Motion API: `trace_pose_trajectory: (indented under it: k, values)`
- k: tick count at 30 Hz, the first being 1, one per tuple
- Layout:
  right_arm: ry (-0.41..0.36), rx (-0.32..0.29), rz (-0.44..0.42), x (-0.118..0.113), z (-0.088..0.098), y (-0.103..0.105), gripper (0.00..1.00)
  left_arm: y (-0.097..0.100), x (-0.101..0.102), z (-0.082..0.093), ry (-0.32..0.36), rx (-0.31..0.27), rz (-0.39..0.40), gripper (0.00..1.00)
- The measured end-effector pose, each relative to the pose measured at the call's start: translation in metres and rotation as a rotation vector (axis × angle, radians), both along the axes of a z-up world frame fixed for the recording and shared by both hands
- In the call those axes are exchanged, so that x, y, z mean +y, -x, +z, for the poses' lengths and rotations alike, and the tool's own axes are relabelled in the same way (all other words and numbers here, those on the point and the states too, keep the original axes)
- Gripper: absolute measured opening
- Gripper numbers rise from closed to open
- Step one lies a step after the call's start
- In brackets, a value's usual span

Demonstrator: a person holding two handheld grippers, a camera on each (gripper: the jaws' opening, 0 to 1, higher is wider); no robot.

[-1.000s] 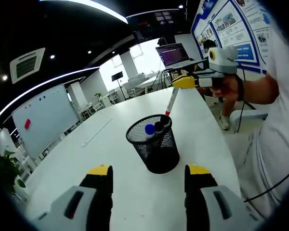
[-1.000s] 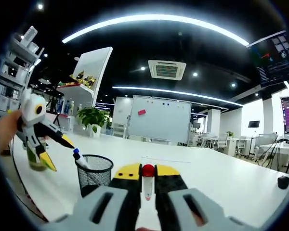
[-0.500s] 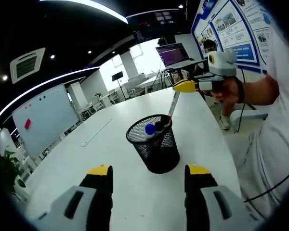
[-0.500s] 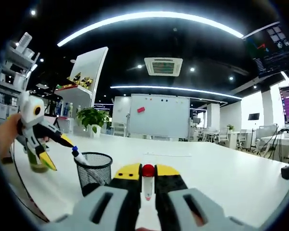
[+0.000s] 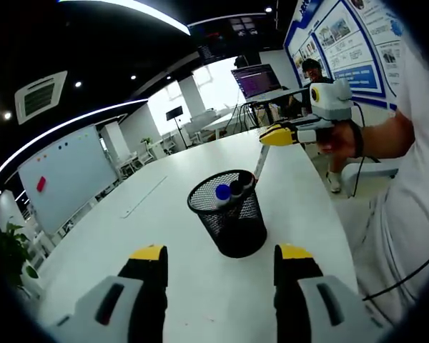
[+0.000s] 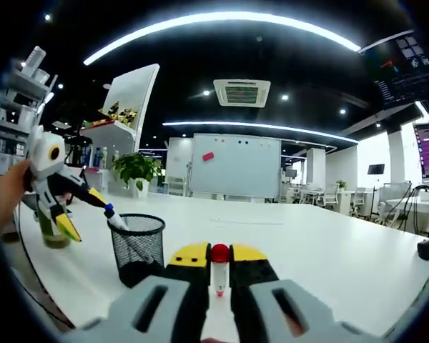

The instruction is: Pick up the whiteboard markers from the pen holder and place them facing the whiteboard neatly

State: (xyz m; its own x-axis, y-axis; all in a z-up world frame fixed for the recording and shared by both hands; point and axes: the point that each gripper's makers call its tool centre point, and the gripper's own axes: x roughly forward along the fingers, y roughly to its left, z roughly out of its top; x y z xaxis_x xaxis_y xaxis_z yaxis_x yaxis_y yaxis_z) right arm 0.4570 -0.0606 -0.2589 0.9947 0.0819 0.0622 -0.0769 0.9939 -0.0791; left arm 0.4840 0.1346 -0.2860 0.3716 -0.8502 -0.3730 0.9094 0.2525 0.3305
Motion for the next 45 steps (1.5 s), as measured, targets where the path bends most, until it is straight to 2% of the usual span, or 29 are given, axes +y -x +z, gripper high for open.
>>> trace_pose_trajectory:
  k: [5,20,28,38,45]
  values:
    - [0.017,0.003,-0.008,0.002,-0.004,0.001,0.1,-0.001,0.0,0.0,0.0,-0.001,0.001,0.61]
    - [0.049,0.086,-0.071,0.006,-0.037,0.007,0.1,-0.003,0.001,0.0,0.001,-0.003,0.004,0.61]
    - [0.022,0.105,-0.105,-0.002,-0.042,0.008,0.1,-0.004,0.001,-0.001,0.0,-0.003,0.005,0.61]
    - [-0.008,0.145,-0.09,0.003,-0.055,0.008,0.1,-0.003,0.001,-0.001,0.001,-0.003,0.005,0.61]
    - [0.001,0.17,-0.108,0.002,-0.066,0.008,0.1,-0.003,0.001,-0.001,0.002,-0.003,0.005,0.61]
